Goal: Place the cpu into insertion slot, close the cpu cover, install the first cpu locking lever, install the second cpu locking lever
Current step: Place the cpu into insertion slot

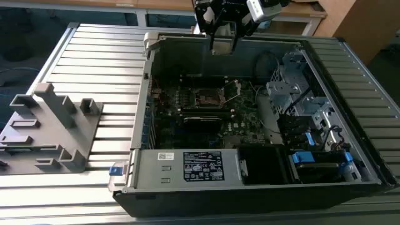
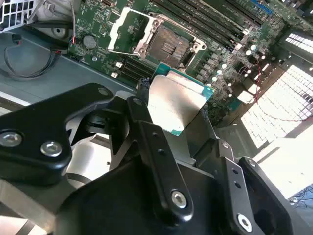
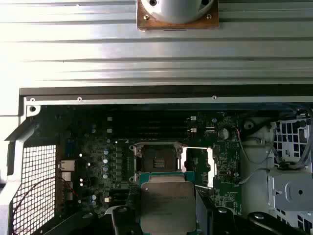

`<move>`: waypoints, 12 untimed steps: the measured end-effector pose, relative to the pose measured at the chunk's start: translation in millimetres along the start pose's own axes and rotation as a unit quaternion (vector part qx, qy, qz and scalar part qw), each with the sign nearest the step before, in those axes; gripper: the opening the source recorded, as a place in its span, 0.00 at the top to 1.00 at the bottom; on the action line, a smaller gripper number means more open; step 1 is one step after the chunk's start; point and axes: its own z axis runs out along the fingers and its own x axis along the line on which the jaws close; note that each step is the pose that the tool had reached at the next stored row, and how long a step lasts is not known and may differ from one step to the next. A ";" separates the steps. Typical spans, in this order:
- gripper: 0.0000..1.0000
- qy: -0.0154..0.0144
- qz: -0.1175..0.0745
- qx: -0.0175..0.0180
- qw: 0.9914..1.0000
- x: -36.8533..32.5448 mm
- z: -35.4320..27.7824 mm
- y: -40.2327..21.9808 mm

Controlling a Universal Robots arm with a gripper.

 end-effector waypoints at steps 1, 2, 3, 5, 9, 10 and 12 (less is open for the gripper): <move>0.46 0.000 0.000 0.000 1.000 0.0 0.0 0.0; 0.46 0.000 0.000 0.000 1.000 0.0 0.0 0.0; 0.46 0.000 0.000 0.000 1.000 0.0 0.0 0.0; 0.46 0.000 0.000 0.000 1.000 0.0 0.0 0.0; 0.46 0.000 0.000 0.000 1.000 0.0 1.2 -0.1; 0.46 0.000 0.000 0.000 1.000 0.0 1.2 -0.1; 0.46 0.000 0.000 0.000 1.000 0.0 1.3 -0.1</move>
